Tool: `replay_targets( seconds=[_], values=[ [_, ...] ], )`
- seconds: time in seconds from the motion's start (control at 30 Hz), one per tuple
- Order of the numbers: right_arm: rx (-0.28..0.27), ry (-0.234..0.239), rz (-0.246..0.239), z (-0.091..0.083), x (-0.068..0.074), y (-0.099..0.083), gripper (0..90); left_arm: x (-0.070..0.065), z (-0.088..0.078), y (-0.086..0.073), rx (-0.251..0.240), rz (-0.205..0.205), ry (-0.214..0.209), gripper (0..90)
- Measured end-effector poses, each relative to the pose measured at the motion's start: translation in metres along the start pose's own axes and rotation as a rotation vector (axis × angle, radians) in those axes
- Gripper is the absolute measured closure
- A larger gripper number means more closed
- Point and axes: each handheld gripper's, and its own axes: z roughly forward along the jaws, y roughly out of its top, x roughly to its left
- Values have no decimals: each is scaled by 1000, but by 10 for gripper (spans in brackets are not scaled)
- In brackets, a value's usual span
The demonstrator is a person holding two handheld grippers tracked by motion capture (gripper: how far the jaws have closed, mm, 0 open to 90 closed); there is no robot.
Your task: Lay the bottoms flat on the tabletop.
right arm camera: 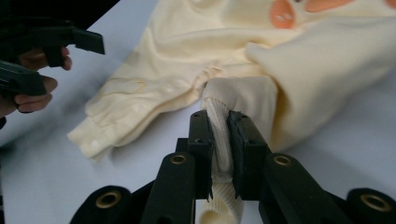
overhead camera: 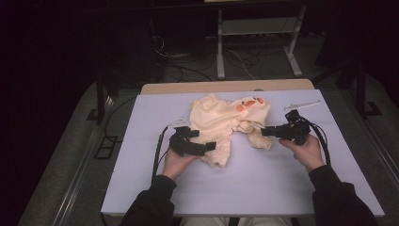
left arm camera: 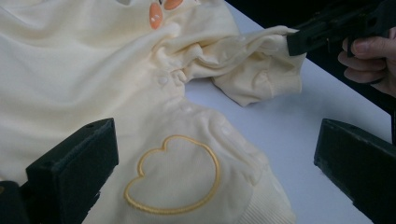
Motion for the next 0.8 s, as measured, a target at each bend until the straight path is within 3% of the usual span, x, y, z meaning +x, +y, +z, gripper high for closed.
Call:
replay_targets(
  seconds=[0.17,0.33,0.57,0.7,0.8],
  values=[
    [23,52,-31,17,24,5,785,-3,-4,-6,29,17,2,0],
    [74,80,-38,38,38,2,785,-11,-6,-13,84,48,-24,7],
    [126,86,-32,60,44,-4,784,-24,-4,-22,131,95,-96,137],
    [143,86,-26,67,46,-7,779,-30,1,-25,180,157,-89,198],
    [147,98,-7,68,44,-8,770,-32,6,-28,195,178,-77,264]
  ],
)
